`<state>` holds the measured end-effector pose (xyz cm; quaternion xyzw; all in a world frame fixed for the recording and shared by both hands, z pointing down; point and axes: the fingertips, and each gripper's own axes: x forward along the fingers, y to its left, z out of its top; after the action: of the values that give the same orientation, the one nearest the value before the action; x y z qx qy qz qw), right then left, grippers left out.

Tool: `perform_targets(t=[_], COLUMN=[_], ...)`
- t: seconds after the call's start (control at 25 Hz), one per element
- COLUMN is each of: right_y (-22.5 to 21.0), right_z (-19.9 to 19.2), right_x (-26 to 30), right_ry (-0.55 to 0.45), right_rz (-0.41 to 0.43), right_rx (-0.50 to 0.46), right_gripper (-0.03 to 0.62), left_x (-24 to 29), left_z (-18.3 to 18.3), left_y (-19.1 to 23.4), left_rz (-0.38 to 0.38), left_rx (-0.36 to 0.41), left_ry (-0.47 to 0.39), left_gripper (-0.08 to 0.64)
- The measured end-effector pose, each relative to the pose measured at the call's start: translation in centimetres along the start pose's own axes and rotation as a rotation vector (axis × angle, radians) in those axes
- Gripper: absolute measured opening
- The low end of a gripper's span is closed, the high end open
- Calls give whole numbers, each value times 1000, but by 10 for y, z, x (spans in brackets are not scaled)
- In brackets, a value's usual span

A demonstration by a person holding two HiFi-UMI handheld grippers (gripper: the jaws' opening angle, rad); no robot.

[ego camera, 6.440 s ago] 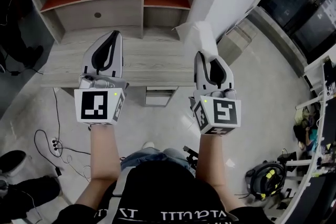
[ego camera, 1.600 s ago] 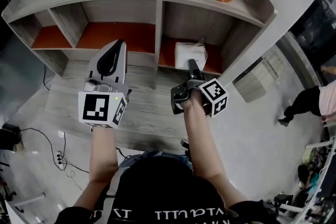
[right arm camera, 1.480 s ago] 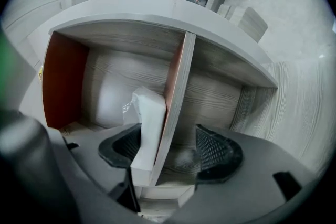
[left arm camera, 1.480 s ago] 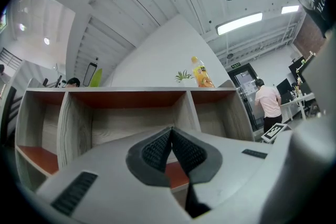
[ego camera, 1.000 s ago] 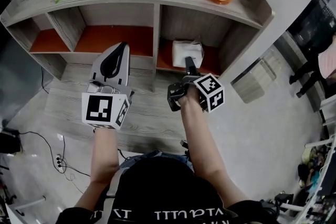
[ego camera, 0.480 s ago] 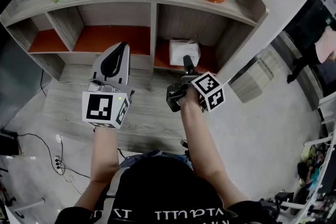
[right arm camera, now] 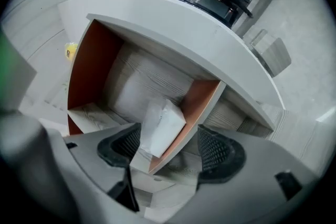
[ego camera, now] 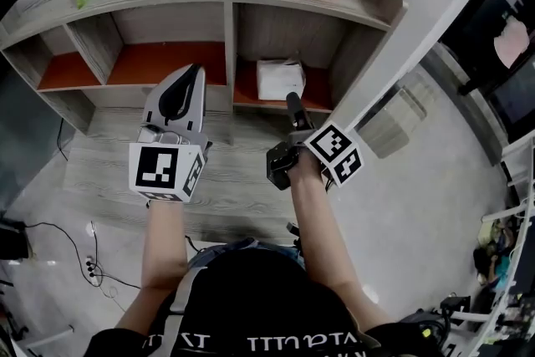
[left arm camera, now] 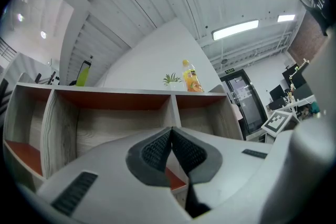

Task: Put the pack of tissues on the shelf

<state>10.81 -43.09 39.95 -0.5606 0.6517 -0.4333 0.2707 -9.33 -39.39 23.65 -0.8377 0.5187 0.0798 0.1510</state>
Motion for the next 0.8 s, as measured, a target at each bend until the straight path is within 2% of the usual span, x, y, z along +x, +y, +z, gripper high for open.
perform_targets(t=[0.44, 0.8], right_y=[22, 49], right_z=[15, 33], right_x=[-24, -38], right_ry=[-2, -33], right_rz=[56, 98], right_rx=[-130, -354], right_gripper=[330, 330], left_x=[5, 10], left_z=[11, 15], left_y=[-9, -14], left_rz=[-30, -44], left_rx=[7, 4], left_ry=[-24, -38], left_gripper=[14, 13])
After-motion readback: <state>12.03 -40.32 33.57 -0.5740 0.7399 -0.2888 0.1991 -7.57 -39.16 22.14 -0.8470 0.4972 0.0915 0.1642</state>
